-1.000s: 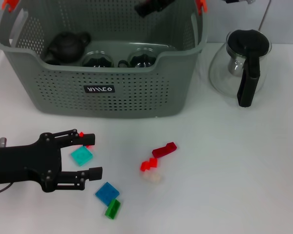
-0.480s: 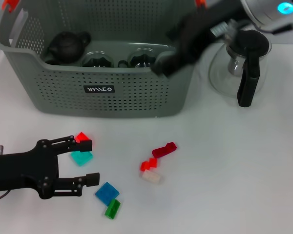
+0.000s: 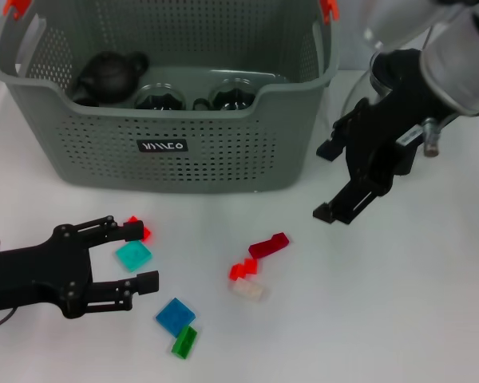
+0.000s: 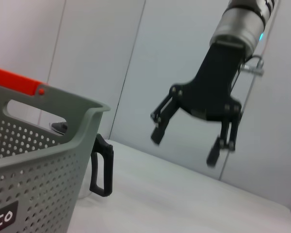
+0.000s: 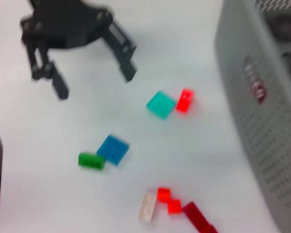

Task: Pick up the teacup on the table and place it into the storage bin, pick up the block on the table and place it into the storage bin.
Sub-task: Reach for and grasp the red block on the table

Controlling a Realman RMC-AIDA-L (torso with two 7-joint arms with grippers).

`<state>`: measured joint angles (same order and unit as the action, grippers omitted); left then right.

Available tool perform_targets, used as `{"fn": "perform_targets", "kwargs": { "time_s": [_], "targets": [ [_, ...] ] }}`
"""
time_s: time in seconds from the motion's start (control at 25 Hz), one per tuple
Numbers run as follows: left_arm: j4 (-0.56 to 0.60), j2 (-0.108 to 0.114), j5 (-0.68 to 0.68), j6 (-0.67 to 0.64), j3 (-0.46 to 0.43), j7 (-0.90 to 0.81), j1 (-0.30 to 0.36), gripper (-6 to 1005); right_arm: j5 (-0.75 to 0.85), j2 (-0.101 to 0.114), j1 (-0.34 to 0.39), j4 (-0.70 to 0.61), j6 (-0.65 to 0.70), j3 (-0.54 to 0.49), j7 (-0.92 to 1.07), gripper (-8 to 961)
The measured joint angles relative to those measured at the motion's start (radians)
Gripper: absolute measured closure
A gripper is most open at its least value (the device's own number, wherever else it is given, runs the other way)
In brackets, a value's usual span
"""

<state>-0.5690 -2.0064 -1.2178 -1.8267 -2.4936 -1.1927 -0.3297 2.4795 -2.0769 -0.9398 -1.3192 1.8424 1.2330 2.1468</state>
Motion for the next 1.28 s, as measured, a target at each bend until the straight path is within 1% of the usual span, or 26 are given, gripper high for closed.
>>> {"fn": "perform_targets", "kwargs": {
  "time_s": [0.16,0.32,0.44,0.64,0.76,1.04,1.16,1.28],
  "targets": [
    [0.019,-0.003,-0.002,0.002,-0.019,-0.002,0.000,144,0.025,-0.018,-0.040,0.128,-0.060,0.031,-0.081,12],
    [0.035,-0.006,0.001,0.003,-0.044,-0.003,0.001,144,0.027,-0.020,-0.078,0.280,-0.179,0.126,-0.126,13],
    [0.042,-0.007,0.002,0.004,-0.051,-0.005,0.003,144,0.027,-0.021,-0.098,0.361,-0.271,0.214,-0.142,13],
    [0.048,-0.008,0.002,0.008,-0.052,-0.006,0.003,145,0.024,-0.027,-0.108,0.419,-0.371,0.326,-0.158,13],
    [0.056,-0.008,0.003,0.013,-0.052,-0.006,0.003,145,0.015,-0.031,-0.108,0.443,-0.428,0.377,-0.164,13],
    [0.058,-0.011,0.003,0.018,-0.051,-0.007,0.010,144,-0.025,-0.034,-0.097,0.490,-0.558,0.494,-0.164,13],
    [0.059,-0.011,0.003,0.019,-0.051,-0.007,0.012,144,-0.050,-0.035,-0.094,0.514,-0.614,0.530,-0.164,13],
    [0.060,-0.013,0.003,0.019,-0.051,-0.007,0.012,144,-0.079,-0.035,-0.098,0.553,-0.664,0.539,-0.177,12]
  ]
}}
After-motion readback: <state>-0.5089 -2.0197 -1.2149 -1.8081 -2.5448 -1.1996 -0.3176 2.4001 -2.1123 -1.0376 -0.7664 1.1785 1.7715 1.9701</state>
